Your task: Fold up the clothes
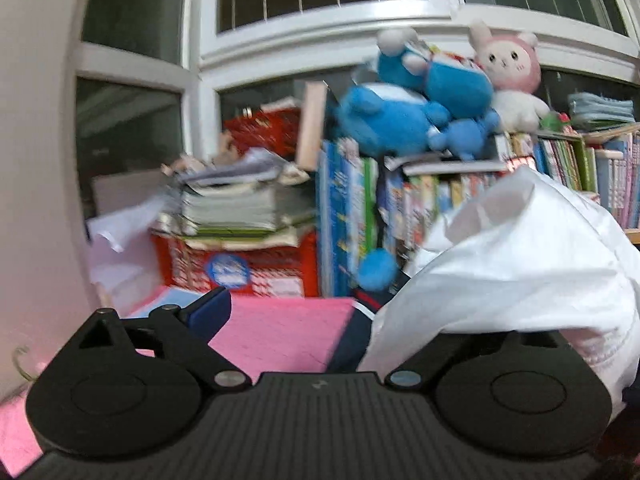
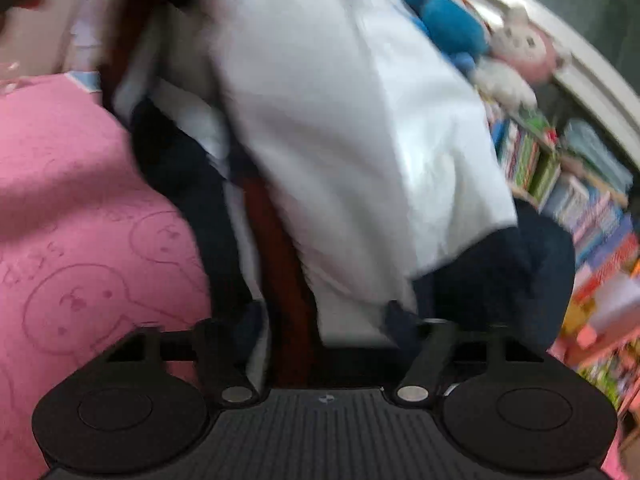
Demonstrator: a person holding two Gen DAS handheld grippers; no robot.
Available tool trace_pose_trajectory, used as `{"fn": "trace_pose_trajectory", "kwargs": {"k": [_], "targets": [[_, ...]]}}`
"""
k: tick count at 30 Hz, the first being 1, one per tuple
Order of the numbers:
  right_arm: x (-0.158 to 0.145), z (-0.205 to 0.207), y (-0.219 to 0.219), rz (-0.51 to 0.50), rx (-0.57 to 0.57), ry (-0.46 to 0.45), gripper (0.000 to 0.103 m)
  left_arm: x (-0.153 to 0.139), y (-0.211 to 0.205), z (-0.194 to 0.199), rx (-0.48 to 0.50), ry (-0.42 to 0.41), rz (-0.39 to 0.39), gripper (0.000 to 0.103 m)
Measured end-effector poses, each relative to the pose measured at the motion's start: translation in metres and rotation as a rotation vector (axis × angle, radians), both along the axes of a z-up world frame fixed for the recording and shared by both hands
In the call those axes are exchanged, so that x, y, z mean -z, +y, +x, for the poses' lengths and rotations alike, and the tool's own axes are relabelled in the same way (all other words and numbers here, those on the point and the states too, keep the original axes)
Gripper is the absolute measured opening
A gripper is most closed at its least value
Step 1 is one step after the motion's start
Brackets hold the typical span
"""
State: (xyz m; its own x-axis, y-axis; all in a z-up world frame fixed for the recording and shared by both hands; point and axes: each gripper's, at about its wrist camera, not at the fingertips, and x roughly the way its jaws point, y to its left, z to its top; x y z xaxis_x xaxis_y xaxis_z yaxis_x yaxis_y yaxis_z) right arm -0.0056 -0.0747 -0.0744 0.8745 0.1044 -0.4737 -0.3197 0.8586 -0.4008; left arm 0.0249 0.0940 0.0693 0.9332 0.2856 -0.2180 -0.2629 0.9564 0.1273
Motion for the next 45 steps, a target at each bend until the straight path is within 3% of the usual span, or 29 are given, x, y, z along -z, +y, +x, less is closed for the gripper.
{"fn": "trace_pose_trajectory", "kwargs": {"k": [3,8,10,11,13,16,18,21,22,23,26,27,29,30,31,32,34,37,39,42,45], "targets": [[-0.008,-0.003,-0.01,0.025,0.005,0.029,0.03,-0.003,0.012,-0.012,-0.02,0.004,0.027,0.096],[-0.028,-0.019,-0.038,-0.001,0.019,0.053,0.025,0.01,0.027,-0.028,-0.033,0.072,-0.02,0.096],[-0.036,-0.024,-0.056,-0.013,0.074,0.046,0.022,0.013,0.033,-0.037,-0.054,0.084,-0.036,0.097],[-0.04,-0.027,-0.068,-0.023,0.113,0.035,0.014,0.014,0.036,-0.042,-0.065,0.09,-0.045,0.097],[-0.048,-0.032,-0.096,-0.048,0.222,-0.003,0.013,0.016,0.042,-0.051,-0.083,0.104,-0.064,0.097],[-0.065,-0.042,-0.151,0.006,0.345,0.001,0.013,0.018,0.046,-0.065,-0.073,0.115,-0.06,0.097],[-0.071,-0.058,-0.175,0.015,0.321,0.008,0.013,0.018,0.044,-0.073,-0.055,0.114,-0.047,0.096],[-0.066,-0.092,-0.157,0.002,0.124,-0.003,0.017,0.008,0.031,-0.082,-0.025,0.081,-0.017,0.096],[-0.06,-0.099,-0.137,-0.029,0.056,-0.02,0.025,0.003,0.027,-0.084,-0.019,0.067,-0.016,0.096],[-0.049,-0.104,-0.115,-0.068,0.005,-0.047,0.039,-0.005,0.022,-0.087,-0.011,0.052,-0.021,0.096],[-0.019,-0.12,-0.049,-0.187,-0.15,-0.127,0.063,-0.028,0.016,-0.095,0.017,0.013,-0.036,0.096],[-0.012,-0.121,-0.029,-0.215,-0.173,-0.167,0.067,-0.035,0.014,-0.099,0.024,0.0,-0.04,0.096],[-0.006,-0.109,0.004,-0.238,-0.127,-0.292,0.1,-0.051,0.012,-0.108,0.044,-0.031,-0.05,0.096],[-0.004,-0.102,0.018,-0.248,-0.101,-0.353,0.103,-0.058,0.012,-0.114,0.059,-0.049,-0.053,0.096],[-0.008,-0.095,0.025,-0.242,-0.073,-0.392,0.101,-0.062,0.012,-0.12,0.071,-0.067,-0.047,0.096],[-0.015,-0.091,0.025,-0.211,-0.054,-0.397,0.093,-0.067,0.013,-0.126,0.084,-0.084,-0.041,0.096],[-0.035,-0.084,0.018,-0.107,-0.021,-0.384,0.01,-0.073,0.014,-0.137,0.107,-0.113,-0.018,0.097],[-0.097,-0.085,-0.049,0.305,-0.04,-0.209,0.011,-0.072,0.022,-0.142,0.147,-0.135,0.023,0.103],[-0.129,-0.079,-0.087,0.444,-0.069,-0.118,0.014,-0.067,0.026,-0.134,0.183,-0.129,0.051,0.103],[-0.154,-0.049,-0.125,0.531,-0.043,-0.032,0.031,-0.048,0.021,-0.094,0.221,-0.048,0.078,0.103],[-0.145,0.001,-0.124,0.425,0.03,0.032,0.041,-0.019,0.009,-0.042,0.232,0.082,0.101,0.103]]}}
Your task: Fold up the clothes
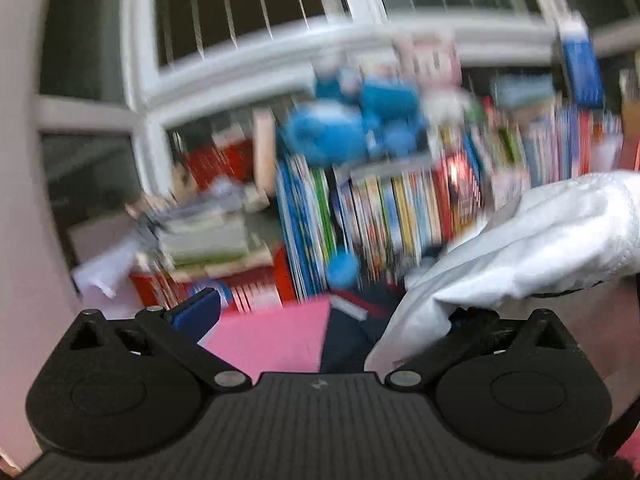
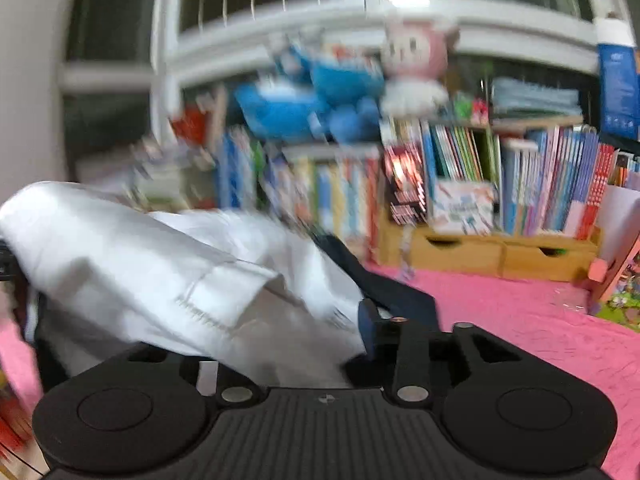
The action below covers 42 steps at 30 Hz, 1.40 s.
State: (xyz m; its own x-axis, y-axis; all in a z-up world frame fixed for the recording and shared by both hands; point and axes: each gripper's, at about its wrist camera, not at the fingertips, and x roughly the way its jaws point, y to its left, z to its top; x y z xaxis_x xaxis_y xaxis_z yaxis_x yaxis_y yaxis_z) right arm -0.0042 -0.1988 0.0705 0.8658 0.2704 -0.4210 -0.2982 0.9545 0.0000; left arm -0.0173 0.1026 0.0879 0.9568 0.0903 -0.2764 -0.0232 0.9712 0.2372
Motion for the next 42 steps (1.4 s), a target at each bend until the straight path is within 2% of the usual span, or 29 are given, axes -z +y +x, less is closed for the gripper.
{"fn": "trace_pose_trajectory", "kwargs": {"k": [4,6,8,9,13,19,22,24,25,26,27,28,33,35,37,40,42], "targets": [[0.061,0.062,0.037,-0.201,0.078,0.116,0.047,0.046,-0.006,0.065,0.005,0.202,0.0,0.103],[0.089,0.075,0.051,-0.279,0.085,0.165,0.056,0.069,-0.007,0.09,-0.007,0.283,0.008,0.103],[0.109,0.087,0.061,-0.343,0.073,0.188,0.07,0.088,-0.006,0.108,-0.018,0.34,0.023,0.103],[0.116,0.092,0.065,-0.376,0.065,0.189,0.072,0.097,-0.005,0.115,-0.022,0.362,0.028,0.103],[0.115,0.062,0.062,-0.463,0.032,0.078,0.072,0.111,-0.002,0.121,-0.017,0.391,0.012,0.103],[0.116,-0.039,0.056,-0.626,-0.039,-0.257,0.071,0.117,0.002,0.119,0.03,0.391,0.003,0.103],[0.124,-0.071,0.083,-0.706,-0.126,-0.384,0.055,0.11,0.007,0.111,0.054,0.385,-0.019,0.103],[0.138,-0.068,0.106,-0.766,-0.187,-0.398,0.051,0.102,0.01,0.099,0.076,0.359,-0.018,0.103],[0.144,-0.066,0.117,-0.797,-0.217,-0.405,0.042,0.097,0.011,0.091,0.086,0.341,-0.015,0.103],[0.149,-0.061,0.127,-0.816,-0.233,-0.402,0.024,0.092,0.014,0.08,0.103,0.321,-0.013,0.103],[0.149,-0.049,0.133,-0.809,-0.223,-0.383,0.015,0.087,0.017,0.069,0.12,0.3,-0.011,0.103],[0.144,-0.038,0.135,-0.776,-0.207,-0.358,0.014,0.082,0.02,0.058,0.143,0.283,-0.012,0.103],[0.103,0.022,0.114,-0.487,-0.118,-0.152,0.014,0.07,0.013,0.012,0.347,0.213,0.02,0.103],[0.093,0.044,0.106,-0.396,-0.099,-0.067,0.014,0.069,-0.002,0.006,0.392,0.2,0.032,0.103],[0.089,0.068,0.092,-0.271,-0.079,0.032,0.014,0.07,-0.016,0.009,0.446,0.211,0.01,0.103],[0.085,0.109,0.065,-0.03,-0.045,0.208,0.014,0.084,-0.033,0.027,0.467,0.256,0.026,0.103],[0.089,0.13,0.042,0.135,-0.017,0.309,0.014,0.098,-0.042,0.036,0.398,0.255,0.13,0.103]]}}
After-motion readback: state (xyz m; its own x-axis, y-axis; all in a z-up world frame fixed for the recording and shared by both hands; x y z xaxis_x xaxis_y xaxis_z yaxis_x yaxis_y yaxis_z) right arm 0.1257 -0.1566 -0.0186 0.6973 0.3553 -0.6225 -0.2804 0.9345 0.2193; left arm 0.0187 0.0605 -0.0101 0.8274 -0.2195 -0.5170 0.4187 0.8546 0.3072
